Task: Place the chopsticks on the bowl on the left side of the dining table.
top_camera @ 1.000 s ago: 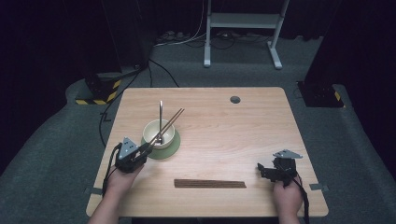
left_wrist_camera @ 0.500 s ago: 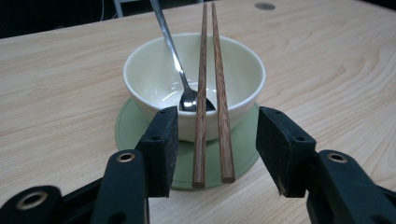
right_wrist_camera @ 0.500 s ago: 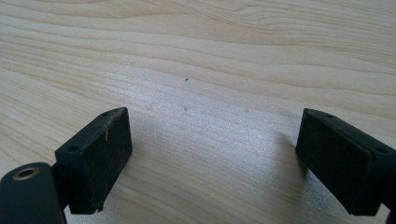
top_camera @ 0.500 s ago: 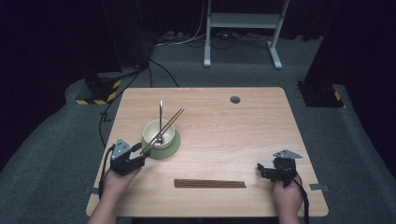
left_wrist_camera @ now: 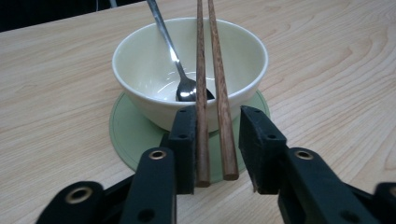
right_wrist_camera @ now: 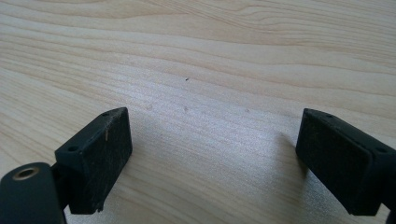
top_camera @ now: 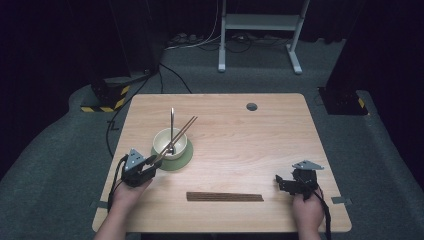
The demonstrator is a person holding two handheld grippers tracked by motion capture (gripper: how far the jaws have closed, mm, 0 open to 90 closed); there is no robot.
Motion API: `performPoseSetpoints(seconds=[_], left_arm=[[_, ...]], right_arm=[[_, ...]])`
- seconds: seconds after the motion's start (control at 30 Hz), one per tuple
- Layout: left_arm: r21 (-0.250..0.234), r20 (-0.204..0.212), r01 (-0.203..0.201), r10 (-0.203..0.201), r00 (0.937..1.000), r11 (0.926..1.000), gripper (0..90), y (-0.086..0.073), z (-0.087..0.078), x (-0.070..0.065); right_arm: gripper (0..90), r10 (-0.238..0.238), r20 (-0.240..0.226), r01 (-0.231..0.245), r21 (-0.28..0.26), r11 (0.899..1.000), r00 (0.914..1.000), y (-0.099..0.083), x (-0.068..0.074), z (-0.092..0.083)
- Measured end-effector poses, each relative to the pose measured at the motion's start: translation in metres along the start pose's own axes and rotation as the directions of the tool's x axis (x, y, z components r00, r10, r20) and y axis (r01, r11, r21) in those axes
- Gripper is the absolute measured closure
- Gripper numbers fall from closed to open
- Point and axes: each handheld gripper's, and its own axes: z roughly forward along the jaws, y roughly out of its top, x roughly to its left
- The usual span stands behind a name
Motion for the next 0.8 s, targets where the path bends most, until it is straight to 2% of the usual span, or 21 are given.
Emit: performPoseSetpoints(seconds=[0.27, 0.47, 0.5, 0.53, 0.6, 0.63, 0.8], left_arm=[[-0.011, 0.015, 0.002, -0.002, 0.9999, 0.9999, 75.9, 0.0001, 0.0013, -0.0036], [-0.025, 0.032, 0.005, -0.004, 0.9995, 0.9997, 76.5, 0.0012, 0.0016, -0.008], [-0.027, 0.036, -0.002, 0.003, 0.9993, 0.9996, 76.5, 0.0015, 0.0016, -0.0084], [0.033, 0.043, -0.086, 0.084, 0.9955, 0.9957, 76.5, 0.003, -0.0028, -0.0033], [0.031, 0.05, -0.084, 0.083, 0.9953, 0.9959, 76.5, 0.0029, -0.0027, -0.0049], [0.034, 0.055, -0.099, 0.097, 0.9937, 0.9945, 76.5, 0.0033, -0.0027, -0.0045], [0.025, 0.07, -0.096, 0.094, 0.9931, 0.995, 76.5, 0.0036, -0.0031, -0.006]], right_arm=[[10.6, 0.0, 0.0, 0.0, 0.0, 1.0, 1.0, 0.0, 0.0, 0.0], [10.6, 0.0, 0.0, 0.0, 0.0, 1.0, 1.0, 0.0, 0.0, 0.0], [10.7, 0.0, 0.0, 0.0, 0.0, 1.0, 1.0, 0.0, 0.0, 0.0], [10.6, 0.0, 0.0, 0.0, 0.0, 1.0, 1.0, 0.0, 0.0, 0.0], [10.6, 0.0, 0.0, 0.0, 0.0, 1.0, 1.0, 0.0, 0.0, 0.0], [10.6, 0.0, 0.0, 0.0, 0.0, 1.0, 1.0, 0.0, 0.0, 0.0], [10.7, 0.0, 0.0, 0.0, 0.0, 1.0, 1.0, 0.0, 0.0, 0.0]])
